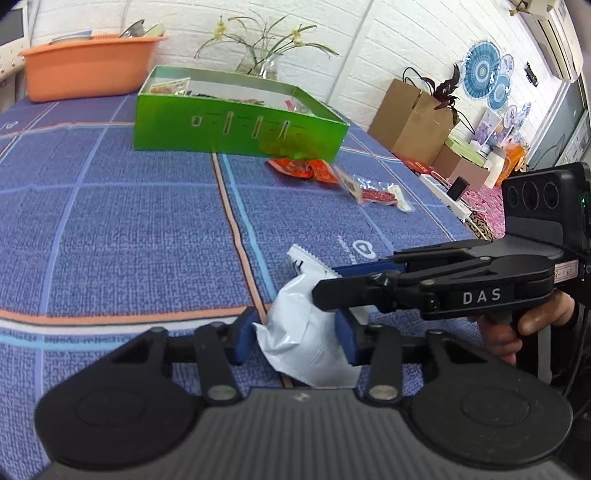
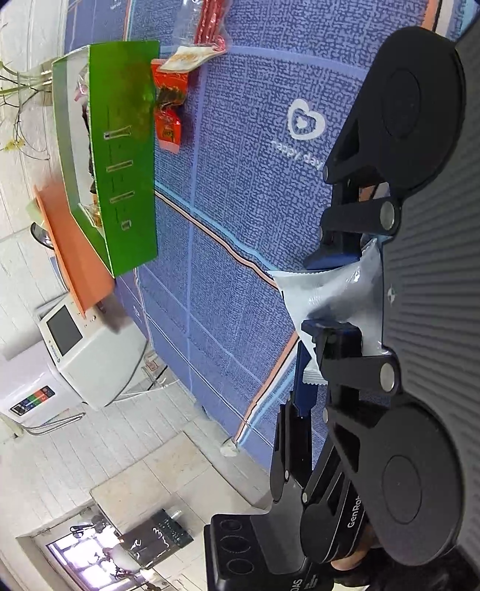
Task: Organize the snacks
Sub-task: 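Grasp the white plastic bag with the left tool while the right tool grips it too, then lower the white bag into the green box and open both tools, then grasp a red packet with the left tool while the right tool reaches other red packets, then grasp another red packet with the right tool while the left tool holds its packet, then carry both red packets over the green box and open both tools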
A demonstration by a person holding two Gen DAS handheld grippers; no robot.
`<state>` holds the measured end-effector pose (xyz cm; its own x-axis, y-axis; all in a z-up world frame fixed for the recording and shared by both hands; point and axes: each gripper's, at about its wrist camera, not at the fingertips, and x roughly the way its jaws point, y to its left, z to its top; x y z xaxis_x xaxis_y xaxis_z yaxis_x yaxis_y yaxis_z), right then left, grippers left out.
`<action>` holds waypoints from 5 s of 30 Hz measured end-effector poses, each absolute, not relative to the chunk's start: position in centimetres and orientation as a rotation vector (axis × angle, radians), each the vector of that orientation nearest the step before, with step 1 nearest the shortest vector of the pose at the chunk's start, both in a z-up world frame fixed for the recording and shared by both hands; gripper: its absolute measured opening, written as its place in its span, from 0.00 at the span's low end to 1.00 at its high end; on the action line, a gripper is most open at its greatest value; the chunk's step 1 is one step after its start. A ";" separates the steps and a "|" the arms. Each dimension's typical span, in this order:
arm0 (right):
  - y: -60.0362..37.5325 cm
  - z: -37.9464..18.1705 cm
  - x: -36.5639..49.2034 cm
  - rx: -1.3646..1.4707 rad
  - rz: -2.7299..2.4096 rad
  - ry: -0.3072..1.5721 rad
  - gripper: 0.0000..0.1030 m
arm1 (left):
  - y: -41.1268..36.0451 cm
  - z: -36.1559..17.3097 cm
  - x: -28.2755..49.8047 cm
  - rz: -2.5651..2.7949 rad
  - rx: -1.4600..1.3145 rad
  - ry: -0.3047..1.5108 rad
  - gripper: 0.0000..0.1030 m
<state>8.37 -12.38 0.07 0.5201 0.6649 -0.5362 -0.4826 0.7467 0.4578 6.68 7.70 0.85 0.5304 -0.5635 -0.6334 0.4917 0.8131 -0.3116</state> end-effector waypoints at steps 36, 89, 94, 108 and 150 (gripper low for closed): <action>-16.2 6.7 24.2 0.295 0.411 0.307 0.36 | 2.3 8.4 26.8 -0.480 -0.058 0.377 0.31; -22.1 -2.0 21.6 0.616 0.437 0.775 0.48 | 1.1 -1.2 24.8 -0.672 -0.263 0.779 0.16; -21.9 -1.5 21.2 0.642 0.375 0.752 0.82 | 4.1 -2.5 26.2 -0.685 -0.516 0.860 0.14; -18.1 0.6 21.8 0.466 0.372 0.862 0.84 | 5.9 -1.6 24.4 -0.692 -0.456 0.856 0.16; -9.0 4.3 16.9 -0.501 0.615 0.542 0.97 | 5.1 4.9 20.8 -0.773 -0.104 0.665 0.15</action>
